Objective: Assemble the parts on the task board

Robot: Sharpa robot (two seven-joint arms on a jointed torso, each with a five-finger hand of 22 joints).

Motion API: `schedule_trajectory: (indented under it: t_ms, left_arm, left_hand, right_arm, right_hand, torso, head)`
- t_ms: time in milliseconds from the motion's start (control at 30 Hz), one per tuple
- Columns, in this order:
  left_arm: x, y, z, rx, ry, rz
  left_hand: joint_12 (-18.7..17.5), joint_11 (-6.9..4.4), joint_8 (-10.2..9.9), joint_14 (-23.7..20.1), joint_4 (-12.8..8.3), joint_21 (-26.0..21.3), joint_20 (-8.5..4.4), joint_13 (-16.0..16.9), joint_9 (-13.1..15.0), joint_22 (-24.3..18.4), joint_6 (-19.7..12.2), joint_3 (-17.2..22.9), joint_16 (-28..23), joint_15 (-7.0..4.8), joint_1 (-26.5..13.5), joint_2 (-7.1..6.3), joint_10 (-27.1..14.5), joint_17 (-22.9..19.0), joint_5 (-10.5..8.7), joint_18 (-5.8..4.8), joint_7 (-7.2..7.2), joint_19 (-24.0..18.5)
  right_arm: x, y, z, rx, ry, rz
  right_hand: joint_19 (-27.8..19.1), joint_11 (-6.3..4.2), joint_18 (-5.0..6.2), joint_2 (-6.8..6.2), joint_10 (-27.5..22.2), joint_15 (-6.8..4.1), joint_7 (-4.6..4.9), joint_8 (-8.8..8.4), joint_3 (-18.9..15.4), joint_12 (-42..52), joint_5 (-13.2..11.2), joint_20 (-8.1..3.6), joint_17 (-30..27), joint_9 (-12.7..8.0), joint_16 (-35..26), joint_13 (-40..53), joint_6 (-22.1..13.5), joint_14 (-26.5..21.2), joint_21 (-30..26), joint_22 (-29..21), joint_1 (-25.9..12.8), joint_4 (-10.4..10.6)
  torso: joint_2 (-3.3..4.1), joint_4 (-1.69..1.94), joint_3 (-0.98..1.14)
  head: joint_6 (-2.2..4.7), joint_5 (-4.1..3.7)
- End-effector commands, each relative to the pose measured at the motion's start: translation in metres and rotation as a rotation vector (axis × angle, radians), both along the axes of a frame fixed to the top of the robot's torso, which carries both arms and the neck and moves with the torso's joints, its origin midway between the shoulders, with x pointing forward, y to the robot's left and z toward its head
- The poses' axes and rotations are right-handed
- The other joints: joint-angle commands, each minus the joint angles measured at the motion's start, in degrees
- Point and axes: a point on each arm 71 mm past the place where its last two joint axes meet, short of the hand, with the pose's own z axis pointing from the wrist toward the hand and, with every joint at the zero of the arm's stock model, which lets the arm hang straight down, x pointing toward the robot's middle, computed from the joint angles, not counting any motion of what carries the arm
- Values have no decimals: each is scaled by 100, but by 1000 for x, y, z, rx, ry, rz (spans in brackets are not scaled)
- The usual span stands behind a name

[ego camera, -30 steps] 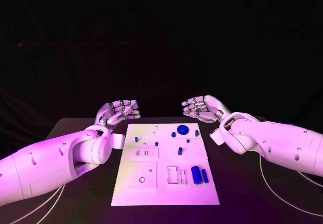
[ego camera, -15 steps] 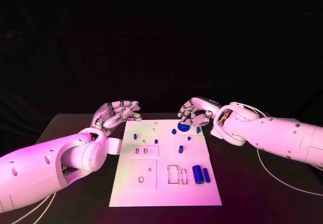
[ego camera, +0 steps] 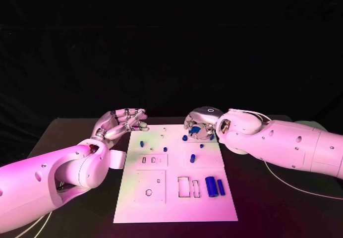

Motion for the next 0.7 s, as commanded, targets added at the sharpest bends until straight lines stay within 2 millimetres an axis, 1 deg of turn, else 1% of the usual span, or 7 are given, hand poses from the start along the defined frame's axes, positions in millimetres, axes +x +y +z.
schedule_trajectory:
  t_ms: [33,167,333,433,533,567,700]
  left_arm:
    - [-2,-4,3,-22,2,-31]
    - [-2,-5,4,-24,2,-36]
    - [-2,-6,4,-25,5,-40]
    - [-1,-5,4,-25,6,-40]
    - [-1,-4,4,-24,7,-39]
    - [-1,-4,4,-24,8,-39]
    - [-1,-4,4,-23,9,-40]
  left_hand:
    - [-32,42,-23,-26,-2,3,30,-3,-8,-9,-18,31,13,15,-26,-20,-14,9,-24,60,35,-27]
    - [-43,47,-30,-33,-3,2,33,-3,-9,-10,-26,34,12,19,-33,-21,-22,17,-24,60,39,-31]
    - [-58,53,-40,-42,-5,0,37,-3,-12,-12,-36,36,11,24,-44,-24,-32,28,-25,60,47,-37]
    - [-64,55,-44,-45,-6,-1,38,-3,-13,-13,-40,37,10,25,-46,-25,-36,31,-25,60,49,-40]
    - [-72,58,-49,-51,-7,-2,41,-3,-14,-14,-46,39,9,28,-52,-26,-42,38,-25,59,52,-43]
    - [-72,58,-49,-51,-7,-2,41,-3,-14,-14,-46,39,9,28,-52,-26,-42,38,-25,59,52,-43]
    - [-77,60,-52,-55,-7,-3,42,-2,-15,-15,-50,40,8,30,-54,-26,-46,41,-26,59,53,-46]
  right_arm:
    - [2,2,-3,-108,-31,-8]
    - [3,7,-5,-124,-32,0]
    - [4,9,-7,-148,-31,1]
    - [5,9,-8,-157,-30,-1]
    - [6,10,-9,-165,-28,0]
    - [6,11,-9,-167,-28,0]
    - [7,13,-11,-171,-25,2]
  right_hand:
    - [122,8,-79,-66,-70,50,5,-40,0,-27,-14,12,-11,23,20,-6,-54,316,283,381,12,43]
    - [134,18,-91,-66,-156,60,6,-63,-4,-34,-14,27,63,47,90,-15,-87,323,388,512,35,46]
    - [145,19,-99,-59,-177,63,5,-64,-1,-31,-10,31,92,58,114,-18,-87,326,434,578,46,45]
    - [150,19,-102,-56,-180,64,5,-65,0,-29,-8,33,102,62,123,-18,-87,327,454,605,50,45]
    - [157,20,-106,-51,-181,65,6,-64,2,-25,-6,34,109,67,132,-17,-83,328,477,638,53,47]
    - [157,20,-107,-46,-183,66,5,-63,4,-24,-3,36,110,70,135,-17,-81,328,486,650,55,49]
    - [176,20,-119,-19,-169,67,7,-56,19,-12,6,40,156,88,173,-14,-60,336,552,742,66,57]
  torso:
    - [102,28,-3]
    - [137,41,-5]
    - [157,58,-5]
    - [166,66,-1]
    - [177,61,5]
    - [191,62,5]
    - [217,83,3]
  head:
    - [17,-7]
    - [8,-12]
    - [20,-22]
    - [31,-34]
    - [40,-41]
    - [50,-44]
    - [59,-46]
